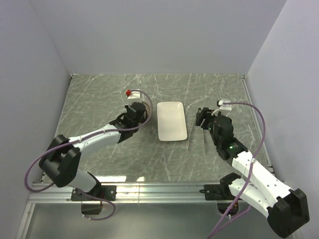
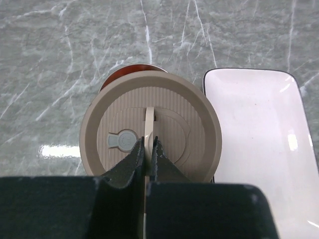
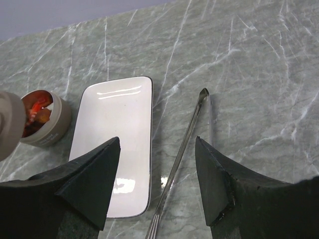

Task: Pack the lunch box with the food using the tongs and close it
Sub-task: Put the lid back on the lunch box

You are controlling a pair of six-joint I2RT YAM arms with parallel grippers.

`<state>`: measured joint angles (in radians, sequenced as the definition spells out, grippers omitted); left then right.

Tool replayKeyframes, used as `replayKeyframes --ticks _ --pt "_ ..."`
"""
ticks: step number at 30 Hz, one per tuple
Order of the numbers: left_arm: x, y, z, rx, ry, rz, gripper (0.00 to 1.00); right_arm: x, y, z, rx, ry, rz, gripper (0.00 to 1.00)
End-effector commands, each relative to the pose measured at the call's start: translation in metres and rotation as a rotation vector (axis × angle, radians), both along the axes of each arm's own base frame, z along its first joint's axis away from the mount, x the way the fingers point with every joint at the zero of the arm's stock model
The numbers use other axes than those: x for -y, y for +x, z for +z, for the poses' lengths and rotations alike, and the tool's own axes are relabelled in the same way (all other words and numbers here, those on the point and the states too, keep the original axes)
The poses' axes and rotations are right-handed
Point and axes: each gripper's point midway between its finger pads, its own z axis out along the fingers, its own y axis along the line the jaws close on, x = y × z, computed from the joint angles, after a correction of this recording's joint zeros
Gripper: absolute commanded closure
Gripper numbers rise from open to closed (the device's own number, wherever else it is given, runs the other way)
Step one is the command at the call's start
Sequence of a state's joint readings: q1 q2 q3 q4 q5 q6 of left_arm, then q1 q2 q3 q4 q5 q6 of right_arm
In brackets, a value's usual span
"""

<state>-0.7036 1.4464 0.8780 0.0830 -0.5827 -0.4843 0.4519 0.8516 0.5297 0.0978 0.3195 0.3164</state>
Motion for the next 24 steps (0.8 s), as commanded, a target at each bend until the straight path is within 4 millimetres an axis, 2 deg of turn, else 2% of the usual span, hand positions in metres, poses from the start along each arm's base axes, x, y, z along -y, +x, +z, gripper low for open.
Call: replayKeyframes --ticks 1,13,24 --pt "0.008 0.016 0.011 0.037 0.02 0.008 1.0 0.0 0.0 0.011 0.052 0.024 0.005 0.31" --pt "0.013 0.036 -0.012 -0.002 0.114 0.029 1.0 0.0 -0.002 0.011 0.056 0.027 0.009 0.32" --pt "0.0 0.055 -0.034 -0.054 0.17 0.086 1.0 0.0 -0.003 0.011 0.058 0.028 0.012 0.31"
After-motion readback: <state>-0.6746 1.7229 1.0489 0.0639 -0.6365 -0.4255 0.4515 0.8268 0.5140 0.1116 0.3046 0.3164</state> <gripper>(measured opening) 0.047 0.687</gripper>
